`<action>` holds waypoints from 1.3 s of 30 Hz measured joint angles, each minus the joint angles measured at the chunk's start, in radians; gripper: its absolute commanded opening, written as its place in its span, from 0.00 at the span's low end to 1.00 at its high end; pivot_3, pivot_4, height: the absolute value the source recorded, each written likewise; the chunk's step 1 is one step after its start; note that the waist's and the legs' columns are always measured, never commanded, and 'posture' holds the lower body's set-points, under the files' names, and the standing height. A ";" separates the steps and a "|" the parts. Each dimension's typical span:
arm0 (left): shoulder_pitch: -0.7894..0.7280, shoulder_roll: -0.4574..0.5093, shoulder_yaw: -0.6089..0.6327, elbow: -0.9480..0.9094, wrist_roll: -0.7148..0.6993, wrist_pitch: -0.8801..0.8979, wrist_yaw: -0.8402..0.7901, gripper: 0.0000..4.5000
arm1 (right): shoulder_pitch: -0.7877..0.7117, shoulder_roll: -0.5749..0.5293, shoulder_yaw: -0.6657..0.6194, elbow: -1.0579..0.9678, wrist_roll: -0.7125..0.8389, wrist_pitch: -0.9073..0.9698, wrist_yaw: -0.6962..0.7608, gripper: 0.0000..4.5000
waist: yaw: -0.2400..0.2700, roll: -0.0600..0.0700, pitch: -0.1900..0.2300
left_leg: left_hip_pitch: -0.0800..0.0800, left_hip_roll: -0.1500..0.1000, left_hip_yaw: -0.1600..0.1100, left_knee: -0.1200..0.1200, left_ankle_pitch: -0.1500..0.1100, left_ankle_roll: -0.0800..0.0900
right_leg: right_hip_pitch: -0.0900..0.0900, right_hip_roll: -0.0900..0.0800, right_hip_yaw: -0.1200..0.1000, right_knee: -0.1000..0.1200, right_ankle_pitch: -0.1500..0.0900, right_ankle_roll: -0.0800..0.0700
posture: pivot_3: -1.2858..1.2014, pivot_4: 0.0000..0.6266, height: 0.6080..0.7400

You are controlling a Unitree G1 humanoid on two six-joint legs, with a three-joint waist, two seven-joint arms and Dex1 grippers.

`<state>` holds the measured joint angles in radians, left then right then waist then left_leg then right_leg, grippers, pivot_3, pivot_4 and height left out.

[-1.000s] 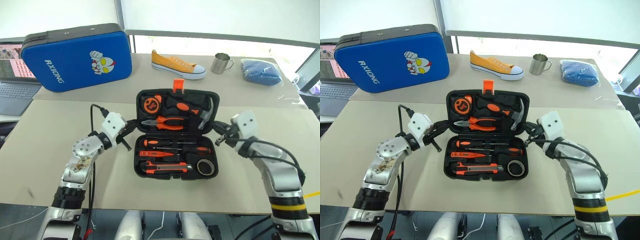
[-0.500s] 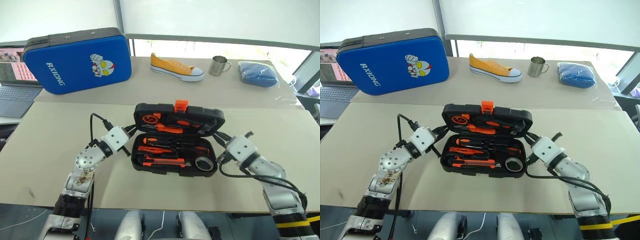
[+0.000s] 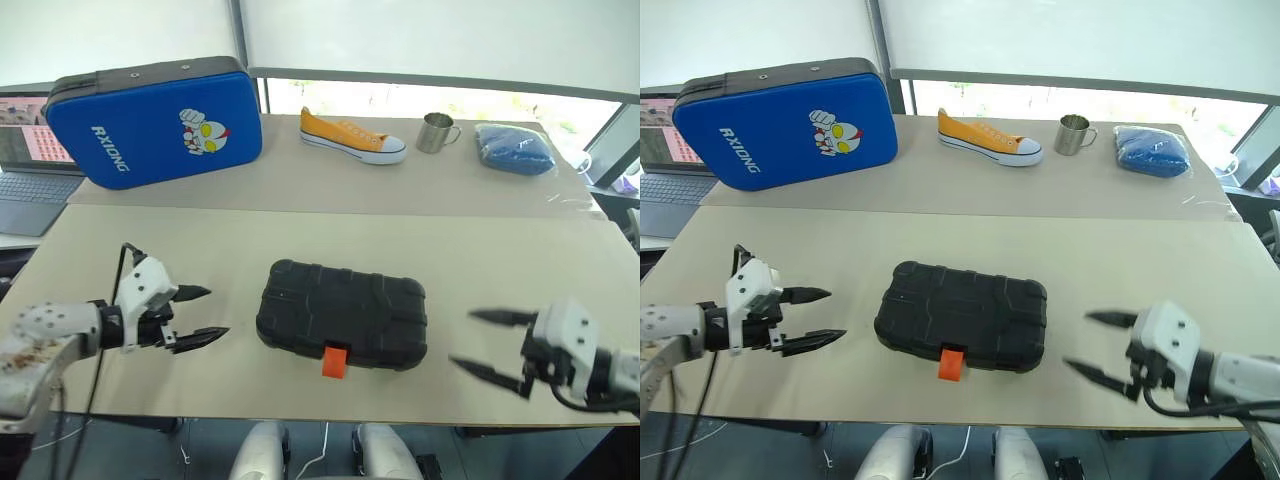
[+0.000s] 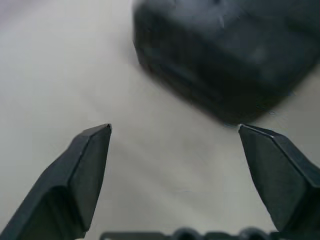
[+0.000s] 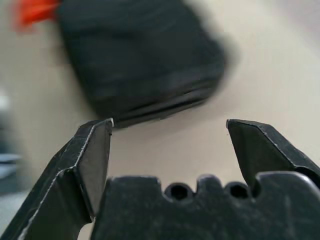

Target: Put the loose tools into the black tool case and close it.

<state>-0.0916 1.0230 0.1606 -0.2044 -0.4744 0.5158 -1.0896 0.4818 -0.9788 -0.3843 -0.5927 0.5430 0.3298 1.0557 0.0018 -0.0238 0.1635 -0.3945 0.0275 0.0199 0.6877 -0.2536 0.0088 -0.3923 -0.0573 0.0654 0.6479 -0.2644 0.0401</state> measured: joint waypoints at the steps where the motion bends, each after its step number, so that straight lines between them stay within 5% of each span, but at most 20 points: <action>1: -0.064 -0.003 -0.029 0.055 0.034 -0.024 0.002 0.94 | 0.005 -0.007 0.019 -0.016 0.001 0.006 0.020 0.73 | 0.003 -0.001 0.000 | 0.003 0.000 0.004 0.000 0.000 0.000 | 0.003 0.001 0.000 -0.002 -0.002 0.004 | 0.52 0.24 1.00; 4: -0.317 -0.097 -0.162 0.264 0.171 -0.155 0.008 0.82 | -0.002 -0.016 0.102 -0.058 -0.023 0.003 0.048 0.50 | 0.010 -0.005 0.001 | 0.004 0.000 0.007 0.000 0.000 -0.001 | 0.005 0.001 0.001 -0.003 -0.003 0.006 | 0.52 0.24 1.00; 11: -0.603 -0.293 -0.336 0.609 0.338 -0.395 -0.039 0.30 | -0.176 0.016 0.334 -0.009 -0.198 -0.040 0.013 0.00 | -0.005 -0.008 0.000 | -0.011 -0.003 0.007 0.004 -0.001 0.000 | -0.010 0.001 0.003 0.000 0.002 0.000 | 0.52 0.24 1.00; 15: -0.649 -0.379 -0.401 0.708 0.391 -0.510 -0.091 0.03 | -0.287 0.054 0.431 0.059 -0.277 -0.057 0.000 0.00 | -0.006 -0.008 0.000 | -0.016 -0.004 0.006 0.006 -0.001 0.001 | -0.014 0.001 0.003 0.001 0.002 0.000 | 0.52 0.24 1.00; 21: -0.662 -0.389 -0.413 0.736 0.416 -0.532 -0.143 0.03 | -0.409 0.118 0.493 0.140 -0.348 -0.035 -0.062 0.00 | -0.015 -0.009 0.001 | -0.016 -0.004 0.005 0.007 -0.001 0.001 | -0.014 0.001 0.003 0.002 0.002 0.001 | 0.52 0.24 1.00; 31: -0.447 -0.247 -0.424 0.297 0.307 -0.392 -0.373 0.03 | -0.555 0.210 0.439 0.299 -0.438 -0.039 -0.223 0.00 | -0.008 -0.008 0.001 | -0.016 -0.004 0.002 0.006 -0.002 0.002 | -0.014 0.000 0.002 0.002 0.002 0.001 | 0.52 0.24 1.00; 39: -0.728 -0.330 -0.349 0.400 0.292 -0.315 -0.259 0.03 | -0.365 0.078 0.291 0.200 -0.360 -0.034 -0.114 0.00 | 0.012 -0.008 0.001 | -0.020 -0.008 0.003 0.010 -0.002 0.003 | -0.013 -0.003 0.002 0.000 0.004 0.006 | 0.52 0.24 1.00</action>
<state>-0.8194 0.6927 -0.1882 0.1954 -0.1826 0.2009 -1.3488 0.1164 -0.9008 -0.0933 -0.3924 0.1835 0.2954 0.9414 0.0139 -0.0319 0.1643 -0.4141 0.0192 0.0226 0.6977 -0.2559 0.0116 -0.4051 -0.0605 0.0673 0.6481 -0.2606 0.0457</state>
